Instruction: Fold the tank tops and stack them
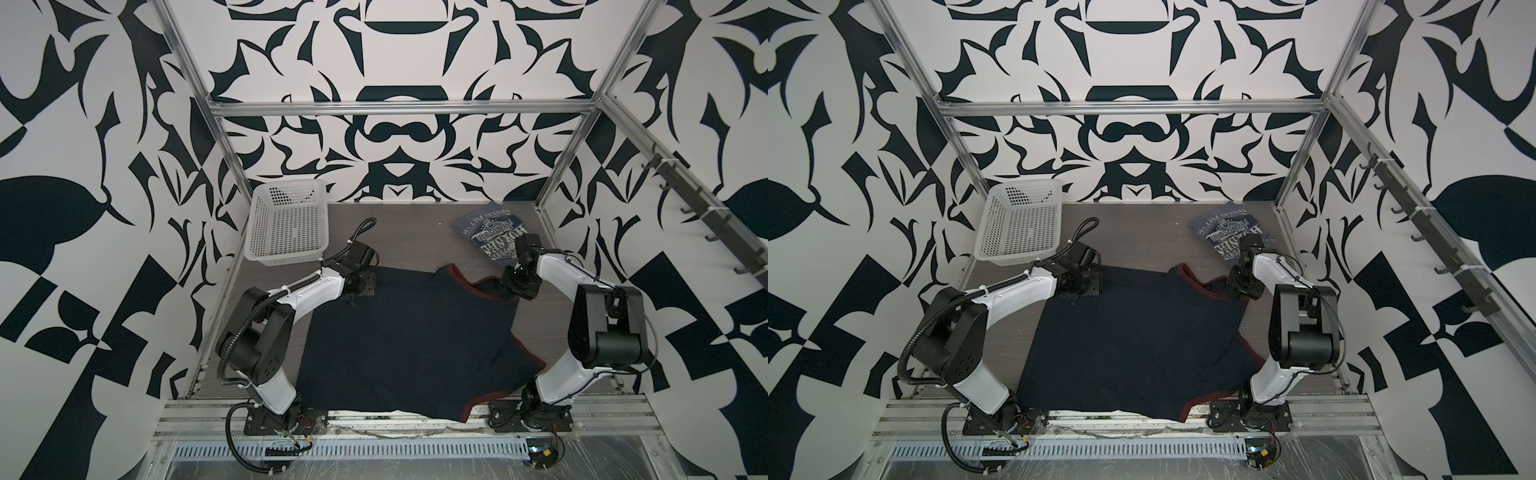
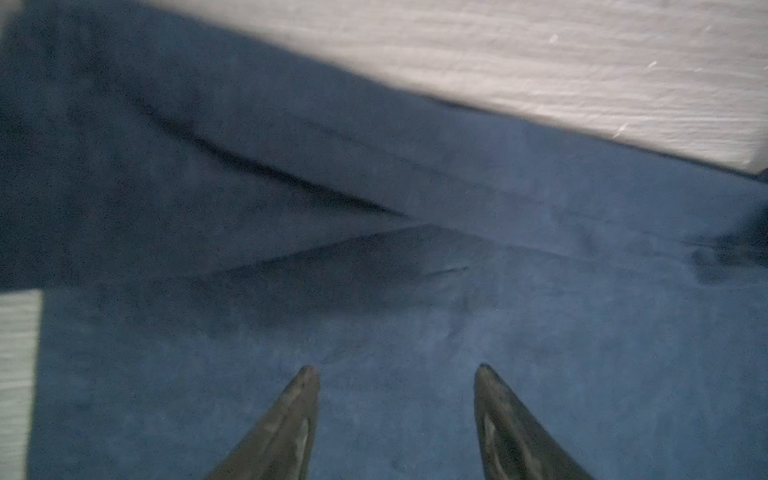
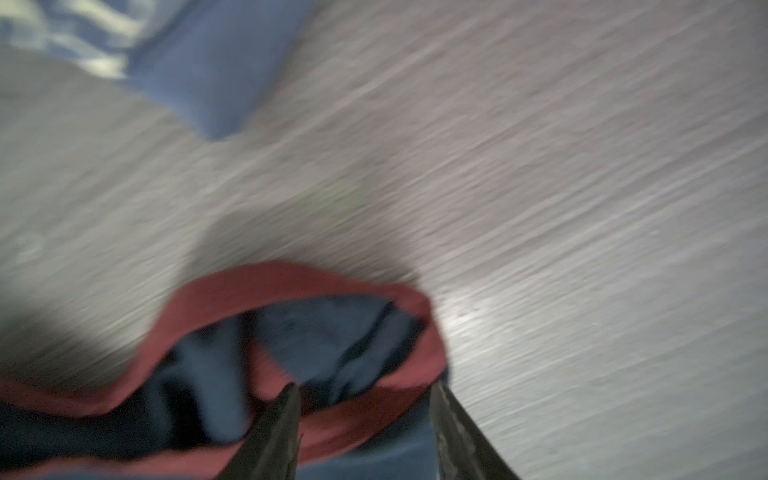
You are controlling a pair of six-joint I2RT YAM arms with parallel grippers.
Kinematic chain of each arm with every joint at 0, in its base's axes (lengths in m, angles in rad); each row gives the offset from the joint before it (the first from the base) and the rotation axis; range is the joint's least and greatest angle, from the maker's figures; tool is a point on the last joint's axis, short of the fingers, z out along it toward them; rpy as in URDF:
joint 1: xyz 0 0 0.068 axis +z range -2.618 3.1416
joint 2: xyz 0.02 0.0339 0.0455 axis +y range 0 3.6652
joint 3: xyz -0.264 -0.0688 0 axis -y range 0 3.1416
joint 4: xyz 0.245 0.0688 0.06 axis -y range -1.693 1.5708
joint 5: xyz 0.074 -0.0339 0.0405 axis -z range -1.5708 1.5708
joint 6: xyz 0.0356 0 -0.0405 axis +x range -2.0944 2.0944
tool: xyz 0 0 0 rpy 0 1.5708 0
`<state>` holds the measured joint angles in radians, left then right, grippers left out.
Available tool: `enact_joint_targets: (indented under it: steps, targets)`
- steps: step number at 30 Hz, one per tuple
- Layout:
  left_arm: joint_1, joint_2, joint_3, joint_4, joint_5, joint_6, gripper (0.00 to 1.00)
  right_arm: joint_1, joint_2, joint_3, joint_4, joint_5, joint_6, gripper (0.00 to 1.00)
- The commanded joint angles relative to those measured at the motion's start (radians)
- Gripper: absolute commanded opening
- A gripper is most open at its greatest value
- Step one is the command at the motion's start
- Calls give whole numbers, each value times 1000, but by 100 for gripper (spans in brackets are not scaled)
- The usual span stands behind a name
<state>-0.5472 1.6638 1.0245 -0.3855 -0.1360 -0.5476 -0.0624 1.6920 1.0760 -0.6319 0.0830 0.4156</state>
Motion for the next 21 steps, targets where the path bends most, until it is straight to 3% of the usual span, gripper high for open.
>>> enact_joint_targets:
  steps: [1,7,9,14,16,19,21]
  targets:
    - [25,17,-52,68,13,-52,63,-3,18,47,-57,143,-11,56]
    - [68,28,-131,143,35,-84,64,-13,99,69,-44,120,-11,56]
    - [79,31,-143,147,28,-94,64,-26,126,76,-29,45,-2,54]
    - [120,13,-190,153,24,-154,65,-40,147,92,-20,12,12,31]
    - [135,4,-212,148,11,-175,66,-40,146,111,-47,50,15,19]
    - [139,-24,-261,159,-30,-204,67,-23,115,145,-116,219,16,5]
    - [141,-38,-281,162,-33,-215,67,4,81,175,-172,329,14,0]
